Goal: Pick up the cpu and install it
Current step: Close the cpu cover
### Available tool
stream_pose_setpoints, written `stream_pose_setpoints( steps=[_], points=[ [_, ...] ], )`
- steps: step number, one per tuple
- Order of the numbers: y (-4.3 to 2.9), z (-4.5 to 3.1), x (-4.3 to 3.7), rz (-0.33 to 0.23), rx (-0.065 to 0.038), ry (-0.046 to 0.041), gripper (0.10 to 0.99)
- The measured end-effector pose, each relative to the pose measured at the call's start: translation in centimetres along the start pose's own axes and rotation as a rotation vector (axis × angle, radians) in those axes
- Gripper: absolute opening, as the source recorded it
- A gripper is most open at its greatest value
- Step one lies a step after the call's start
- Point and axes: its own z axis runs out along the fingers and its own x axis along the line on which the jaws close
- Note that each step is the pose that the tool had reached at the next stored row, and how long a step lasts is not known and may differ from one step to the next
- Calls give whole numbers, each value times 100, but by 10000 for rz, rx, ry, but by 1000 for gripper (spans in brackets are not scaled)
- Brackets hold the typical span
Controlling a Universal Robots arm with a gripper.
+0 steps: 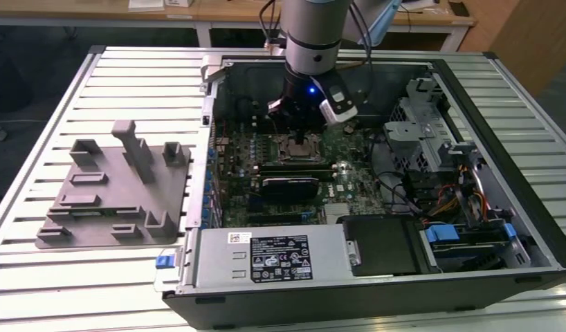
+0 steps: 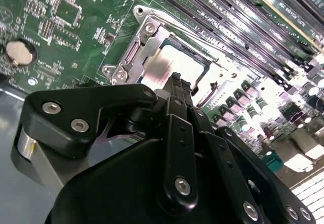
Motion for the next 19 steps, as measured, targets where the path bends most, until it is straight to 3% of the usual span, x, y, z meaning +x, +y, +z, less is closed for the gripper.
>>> stream_pose_setpoints(
  steps=[19],
  points=[
    [1,13,31,64,-2,-5,106]
  ],
)
